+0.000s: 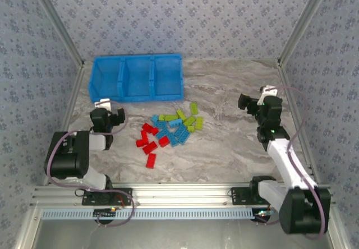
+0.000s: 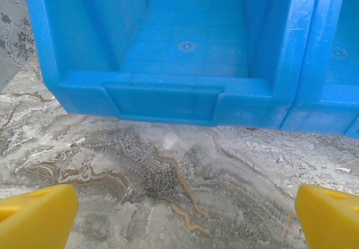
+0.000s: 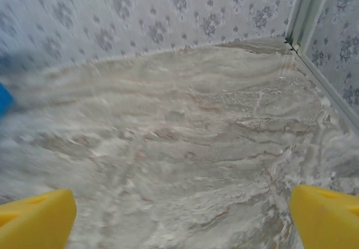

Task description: Sort the legos into containers by color

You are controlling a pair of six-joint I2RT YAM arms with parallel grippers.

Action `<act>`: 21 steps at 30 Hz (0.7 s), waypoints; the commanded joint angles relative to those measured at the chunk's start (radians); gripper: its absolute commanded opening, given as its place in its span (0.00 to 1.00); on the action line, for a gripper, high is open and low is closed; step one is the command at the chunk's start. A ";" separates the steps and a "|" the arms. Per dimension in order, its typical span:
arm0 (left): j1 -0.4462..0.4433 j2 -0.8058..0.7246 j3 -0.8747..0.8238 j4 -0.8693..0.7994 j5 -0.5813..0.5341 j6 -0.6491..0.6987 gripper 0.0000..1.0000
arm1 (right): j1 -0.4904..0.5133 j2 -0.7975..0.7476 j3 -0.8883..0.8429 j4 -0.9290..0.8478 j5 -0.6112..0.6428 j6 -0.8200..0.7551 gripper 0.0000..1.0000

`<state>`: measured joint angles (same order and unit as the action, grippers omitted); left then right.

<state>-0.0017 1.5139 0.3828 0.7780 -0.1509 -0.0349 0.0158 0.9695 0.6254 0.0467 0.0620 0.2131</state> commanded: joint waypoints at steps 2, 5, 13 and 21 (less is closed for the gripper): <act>-0.064 -0.206 0.068 -0.252 -0.099 -0.012 0.99 | 0.012 -0.078 0.080 -0.542 -0.162 0.228 1.00; -0.088 -0.348 0.181 -0.607 -0.129 -0.143 0.99 | 0.058 -0.105 0.125 -0.685 -0.306 0.254 1.00; -0.281 -0.501 0.387 -1.255 0.024 -0.544 0.99 | 0.482 -0.075 0.158 -0.715 -0.187 0.407 0.99; -0.558 -0.442 0.334 -1.360 0.077 -0.724 0.99 | 0.903 0.146 0.245 -0.624 -0.004 0.529 1.00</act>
<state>-0.5278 1.0561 0.7368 -0.4450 -0.0887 -0.6598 0.8425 1.0676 0.8192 -0.5903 -0.0483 0.6739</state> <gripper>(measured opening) 0.993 0.996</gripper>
